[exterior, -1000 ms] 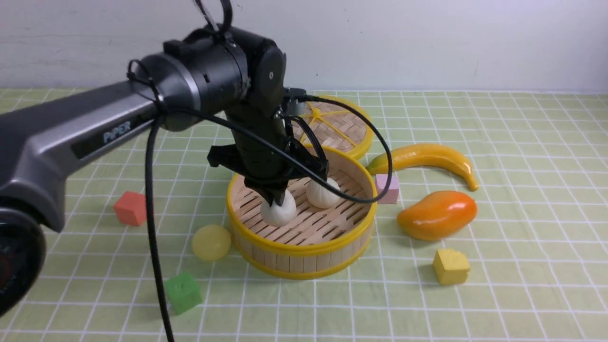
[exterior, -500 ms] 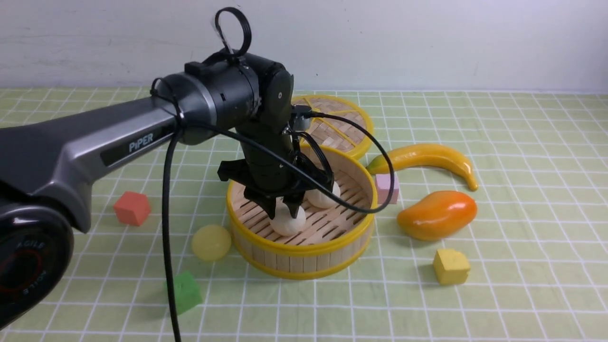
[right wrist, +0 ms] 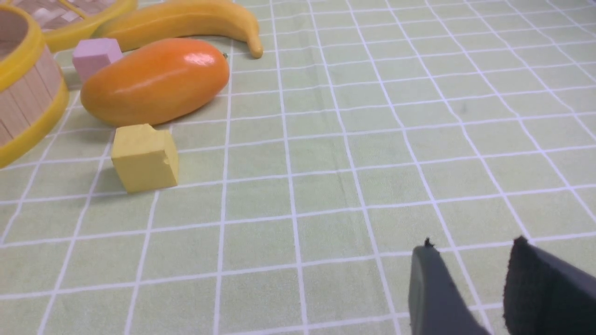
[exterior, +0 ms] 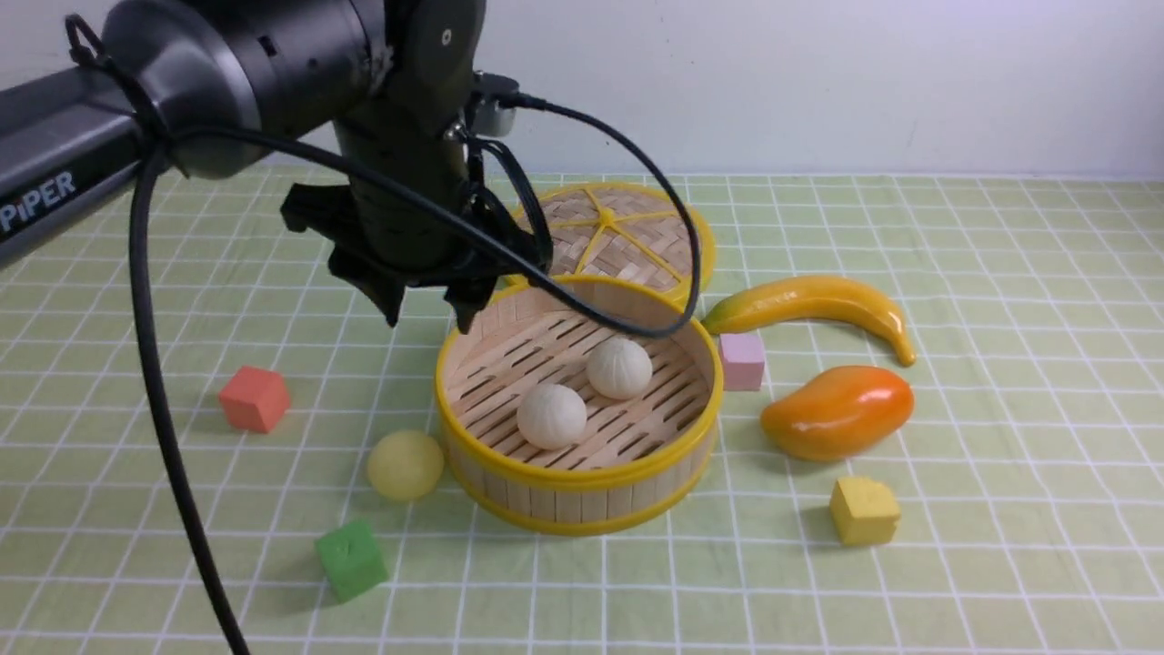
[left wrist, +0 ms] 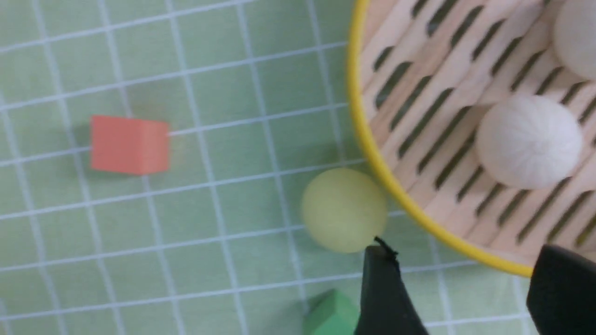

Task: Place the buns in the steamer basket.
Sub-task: Use the left arm to grab a steamed stuffed bun

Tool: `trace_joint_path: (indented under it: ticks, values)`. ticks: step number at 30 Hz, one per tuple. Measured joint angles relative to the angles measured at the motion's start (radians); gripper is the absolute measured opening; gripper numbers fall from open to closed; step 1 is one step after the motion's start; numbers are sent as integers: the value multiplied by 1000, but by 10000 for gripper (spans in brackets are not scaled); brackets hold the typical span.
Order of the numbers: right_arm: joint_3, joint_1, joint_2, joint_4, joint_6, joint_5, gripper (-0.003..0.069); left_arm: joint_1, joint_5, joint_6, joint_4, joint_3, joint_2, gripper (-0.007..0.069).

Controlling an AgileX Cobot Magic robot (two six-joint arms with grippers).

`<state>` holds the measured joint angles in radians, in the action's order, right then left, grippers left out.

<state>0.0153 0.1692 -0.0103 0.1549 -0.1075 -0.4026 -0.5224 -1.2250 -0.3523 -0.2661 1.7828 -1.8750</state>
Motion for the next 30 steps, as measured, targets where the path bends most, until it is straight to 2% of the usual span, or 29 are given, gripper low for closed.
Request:
trace_joint_path:
  ticks: [5, 8, 13, 19, 30]
  values:
    - [0, 0, 0, 0, 0, 0, 239, 65, 17, 22, 19, -101, -4, 337]
    - [0, 0, 0, 0, 0, 0, 239, 169, 73, 64, 119, -152, -4, 282]
    - [0, 0, 0, 0, 0, 0, 239, 262, 125, 166, 294, -177, -9, 254]
    - [0, 0, 0, 0, 0, 0, 239, 266, 136, 190, 373, -200, -35, 248]
    - [0, 0, 0, 0, 0, 0, 239, 266, 188, 172, 391, -205, -141, 248]
